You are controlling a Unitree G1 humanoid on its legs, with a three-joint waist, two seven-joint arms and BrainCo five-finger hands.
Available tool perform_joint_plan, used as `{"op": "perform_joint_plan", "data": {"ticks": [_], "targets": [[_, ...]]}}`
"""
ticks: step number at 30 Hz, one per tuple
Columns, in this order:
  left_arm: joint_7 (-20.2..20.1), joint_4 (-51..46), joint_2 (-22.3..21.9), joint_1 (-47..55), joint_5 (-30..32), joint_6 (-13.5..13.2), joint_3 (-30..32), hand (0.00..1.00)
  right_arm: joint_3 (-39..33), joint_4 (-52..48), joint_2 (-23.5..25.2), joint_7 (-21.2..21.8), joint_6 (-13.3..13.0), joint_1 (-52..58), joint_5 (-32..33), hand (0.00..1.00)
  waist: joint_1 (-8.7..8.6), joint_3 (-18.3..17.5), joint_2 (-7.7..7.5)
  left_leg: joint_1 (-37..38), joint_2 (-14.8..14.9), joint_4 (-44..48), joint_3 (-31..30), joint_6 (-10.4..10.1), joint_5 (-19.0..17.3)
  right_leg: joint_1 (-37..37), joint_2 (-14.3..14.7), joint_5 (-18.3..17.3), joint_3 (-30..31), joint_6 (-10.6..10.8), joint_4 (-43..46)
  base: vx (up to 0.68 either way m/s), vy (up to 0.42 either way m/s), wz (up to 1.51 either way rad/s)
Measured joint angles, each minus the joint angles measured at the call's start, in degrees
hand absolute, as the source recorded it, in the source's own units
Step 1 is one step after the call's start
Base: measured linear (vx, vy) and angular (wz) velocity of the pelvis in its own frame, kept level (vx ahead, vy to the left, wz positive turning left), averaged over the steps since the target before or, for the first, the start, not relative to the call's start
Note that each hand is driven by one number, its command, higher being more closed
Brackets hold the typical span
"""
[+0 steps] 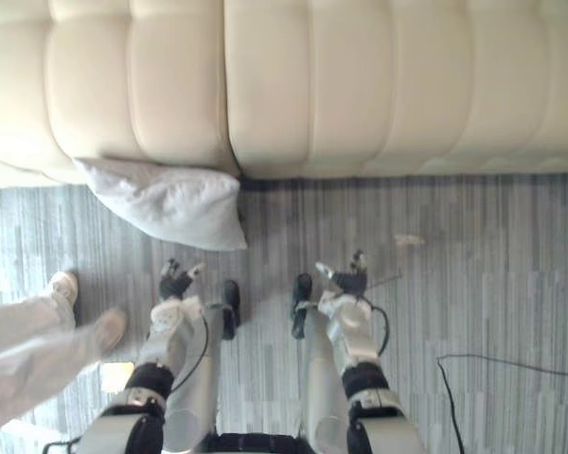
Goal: Pick up cushions and gather them together orderly.
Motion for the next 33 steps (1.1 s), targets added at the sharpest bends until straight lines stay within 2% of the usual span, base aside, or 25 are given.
{"op": "perform_joint_plan", "data": {"ticks": [1,4,6,8,11,17,24,26,29,31,32,33], "targets": [[-0.34,0.24,-0.05,0.85,0.22,0.01,-0.12,0.00,0.00,0.03,0.03,0.24,0.06,1.13,-0.06,0.00,0.01,-0.45,0.06,0.94,-0.10,-0.89,0.03,-0.07,0.19,0.88,-0.01,0.00,-0.06,0.01,-0.58,0.14,-0.019,0.09],[-1.80,2.89,-0.51,7.05,1.78,0.14,-0.76,0.00,-0.18,0.41,0.13,1.84,0.36,9.25,-2.05,0.00,0.06,-6.43,0.87,6.30,-0.45,-5.82,0.02,-0.37,1.05,5.72,0.11,-0.07,-0.55,0.23,-4.49,0.20,-0.023,0.05],[-3.05,5.58,-0.58,11.51,3.07,0.24,-0.57,0.00,-1.10,2.60,0.21,2.82,0.47,14.26,-3.19,0.00,0.01,-12.43,1.45,10.03,-0.36,-9.31,0.00,-0.60,1.17,9.48,0.64,-0.18,-0.91,0.43,-7.64,0.22,-0.016,0.00],[-3.71,7.69,-0.71,13.71,3.79,0.26,0.45,0.00,-1.71,4.62,0.49,3.50,0.64,17.05,-4.19,0.00,-0.02,-15.80,1.66,13.19,-0.27,-11.58,0.05,-0.80,1.27,12.44,0.91,-0.32,-1.02,0.63,-9.46,0.13,-0.006,0.00],[-4.77,10.66,-0.63,16.24,5.25,0.47,1.29,0.00,-4.12,7.47,1.77,4.62,1.15,19.79,-4.86,0.00,-0.09,-19.63,1.74,17.45,-0.19,-14.91,0.26,-1.18,1.52,16.43,1.26,-0.39,-1.16,0.75,-11.97,0.15,-0.005,-0.01],[-5.97,13.20,-0.68,18.26,6.41,0.83,3.42,0.00,-5.89,9.92,2.42,6.60,1.49,22.05,-6.03,0.00,-0.10,-24.35,1.86,23.32,-0.04,-19.37,0.98,-1.44,2.09,21.89,1.71,-0.16,-1.42,1.09,-15.93,0.08,0.006,-0.01],[-6.28,14.13,-0.80,18.75,8.66,1.23,3.16,0.00,-7.45,12.12,2.47,7.47,1.52,21.89,-6.66,0.00,-0.17,-25.86,2.11,25.99,-0.49,-21.15,-0.08,-1.36,2.50,25.68,1.79,0.61,-2.32,1.68,-18.91,0.05,0.021,0.09],[-6.89,14.07,-0.70,18.71,9.33,1.21,2.62,0.00,-6.82,12.98,2.38,7.65,1.54,20.73,-6.67,0.00,-0.05,-25.62,2.09,24.94,-0.83,-20.60,-0.98,-1.33,2.51,25.84,1.47,0.48,-3.49,1.81,-18.79,-0.03,0.009,0.37],[-7.22,12.73,-1.18,17.60,9.77,1.22,0.02,0.00,-5.79,13.65,2.20,7.36,1.64,18.95,-6.63,0.00,-0.13,-24.56,1.78,18.60,-1.72,-15.79,-4.04,-1.34,2.51,22.64,-0.85,-1.09,-8.36,1.86,-15.76,-0.09,0.026,0.75],[-7.20,11.75,-1.29,17.49,9.75,1.18,-0.06,0.00,-5.81,13.47,2.44,6.95,1.90,17.81,-6.59,0.00,-0.07,-23.88,1.37,16.73,-0.06,-15.25,-0.14,-0.63,1.96,21.49,-2.37,-1.37,-10.91,1.63,-14.73,-0.12,0.052,0.80],[-7.18,11.49,-1.27,17.47,9.77,1.18,-0.21,0.00,-5.80,13.40,2.38,6.85,1.91,17.63,-6.60,0.00,-0.22,-23.32,0.84,16.20,2.33,-14.59,5.36,-0.63,1.95,21.52,-3.49,-1.49,-12.63,1.70,-14.27,-0.06,0.059,0.66],[-7.18,11.49,-1.24,17.45,9.77,1.18,-0.40,0.00,-5.81,13.40,2.40,6.84,1.92,17.52,-6.62,0.00,-0.30,-23.31,0.84,16.00,3.02,-14.27,7.03,-0.59,1.95,21.60,-4.22,-1.53,-13.45,1.78,-14.08,-0.03,0.104,0.86]]}}
